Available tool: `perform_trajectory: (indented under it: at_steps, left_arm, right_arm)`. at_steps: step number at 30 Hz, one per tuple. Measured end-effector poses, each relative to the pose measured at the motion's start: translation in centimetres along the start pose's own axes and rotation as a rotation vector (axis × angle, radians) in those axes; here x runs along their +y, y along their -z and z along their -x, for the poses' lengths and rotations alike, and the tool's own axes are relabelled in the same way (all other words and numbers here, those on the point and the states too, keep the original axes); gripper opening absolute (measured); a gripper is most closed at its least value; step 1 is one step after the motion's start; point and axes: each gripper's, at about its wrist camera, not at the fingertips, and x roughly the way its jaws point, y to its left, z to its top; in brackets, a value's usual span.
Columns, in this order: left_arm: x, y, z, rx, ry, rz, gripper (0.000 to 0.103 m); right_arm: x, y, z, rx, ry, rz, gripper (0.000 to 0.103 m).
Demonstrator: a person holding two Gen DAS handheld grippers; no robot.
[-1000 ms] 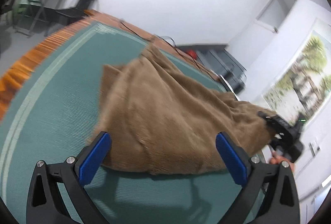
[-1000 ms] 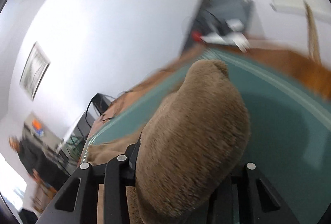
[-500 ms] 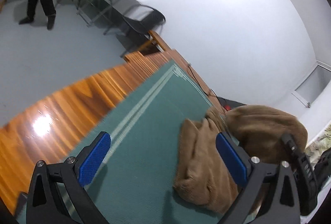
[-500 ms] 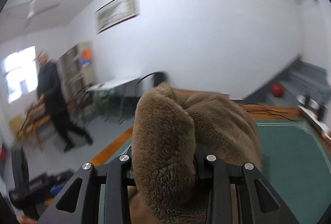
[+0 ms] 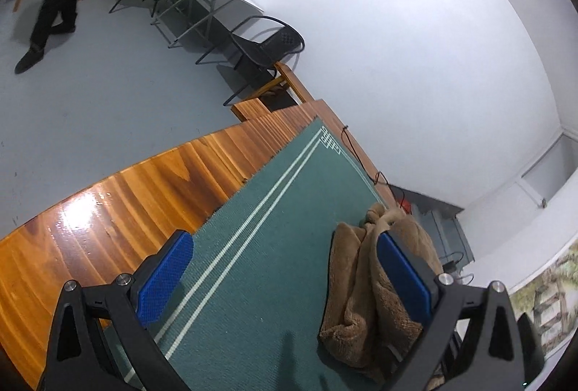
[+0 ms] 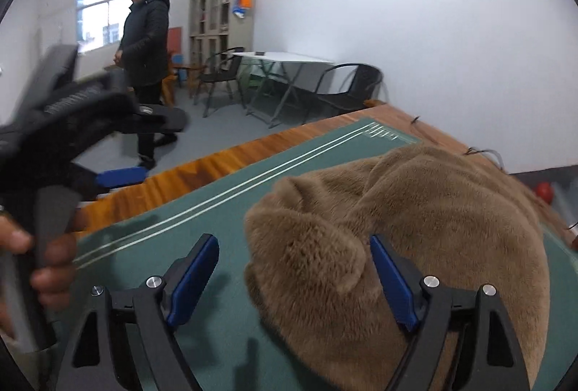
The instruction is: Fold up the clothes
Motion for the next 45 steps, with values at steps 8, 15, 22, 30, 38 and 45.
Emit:
perform_trajectory:
  at_steps: [8, 15, 22, 30, 38, 45]
  left_arm:
    - [-4.1, 1.5, -0.5, 0.068, 0.044, -0.158, 0.102]
    - [-11.9, 1.2, -0.8, 0.144, 0.119, -0.348, 0.102]
    - [-14.5, 3.9, -7.5, 0.323, 0.025, -0.486, 0.102]
    - [-11.0, 5.9, -12.0, 0.451, 0.006, -0.426, 0.103]
    - [-12.0, 2.7, -10.5, 0.479, 0.035, -0.401, 0.103]
    - [-13.5, -0.3, -13.2, 0.549, 0.098, -0.368, 0.103]
  right_arm:
    - [-5.0, 0.6, 8.1, -0.164, -0.004, -0.262, 0.086]
    - [-10.2, 2.0, 7.5, -0.118, 0.266, -0.373, 0.086]
    - [-10.4, 3.3, 3.9, -0.025, 0.242, -0.33, 0.086]
    - [-10.9, 5.6, 1.3, 0.027, 0.198, -0.309, 0.088]
    - [-15.2, 4.5, 4.7, 0.002, 0.02, -0.44, 0.092]
    - [-24.9, 5.2, 6.0, -0.033, -0.005, -0.782, 0.102]
